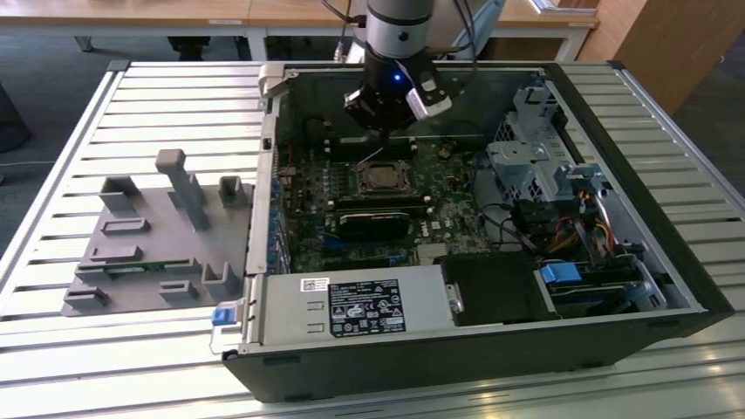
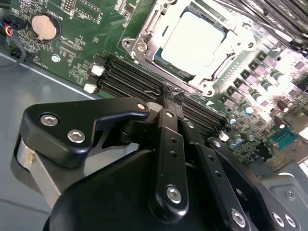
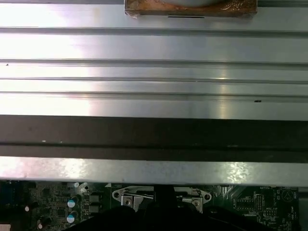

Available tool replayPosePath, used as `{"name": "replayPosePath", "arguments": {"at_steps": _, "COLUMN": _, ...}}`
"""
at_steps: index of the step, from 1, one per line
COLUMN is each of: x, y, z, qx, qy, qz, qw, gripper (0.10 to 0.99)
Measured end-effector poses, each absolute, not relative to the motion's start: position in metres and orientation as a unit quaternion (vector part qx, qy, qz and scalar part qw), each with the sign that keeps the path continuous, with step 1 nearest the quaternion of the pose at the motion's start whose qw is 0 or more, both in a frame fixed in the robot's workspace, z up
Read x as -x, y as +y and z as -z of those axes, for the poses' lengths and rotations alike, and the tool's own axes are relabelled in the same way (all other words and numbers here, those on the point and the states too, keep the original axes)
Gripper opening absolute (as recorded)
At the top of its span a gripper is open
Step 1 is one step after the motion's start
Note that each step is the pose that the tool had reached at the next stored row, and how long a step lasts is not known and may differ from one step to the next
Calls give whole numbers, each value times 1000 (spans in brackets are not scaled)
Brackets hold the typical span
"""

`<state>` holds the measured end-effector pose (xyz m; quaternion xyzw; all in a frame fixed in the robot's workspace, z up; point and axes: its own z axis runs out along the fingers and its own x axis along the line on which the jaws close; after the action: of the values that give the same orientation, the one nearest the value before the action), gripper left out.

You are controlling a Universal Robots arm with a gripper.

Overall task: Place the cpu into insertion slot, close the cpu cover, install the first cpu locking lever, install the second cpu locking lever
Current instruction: 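Install the first cpu locking lever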

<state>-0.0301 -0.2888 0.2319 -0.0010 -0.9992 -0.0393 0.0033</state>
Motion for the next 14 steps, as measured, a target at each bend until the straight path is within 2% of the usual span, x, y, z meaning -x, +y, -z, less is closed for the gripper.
{"name": "replayPosePath", "arguments": {"at_steps": 14, "x": 20, "y": -288, "z": -215, "qx": 1, "qy": -999, "qz": 39, "qw": 3, "gripper": 106}}
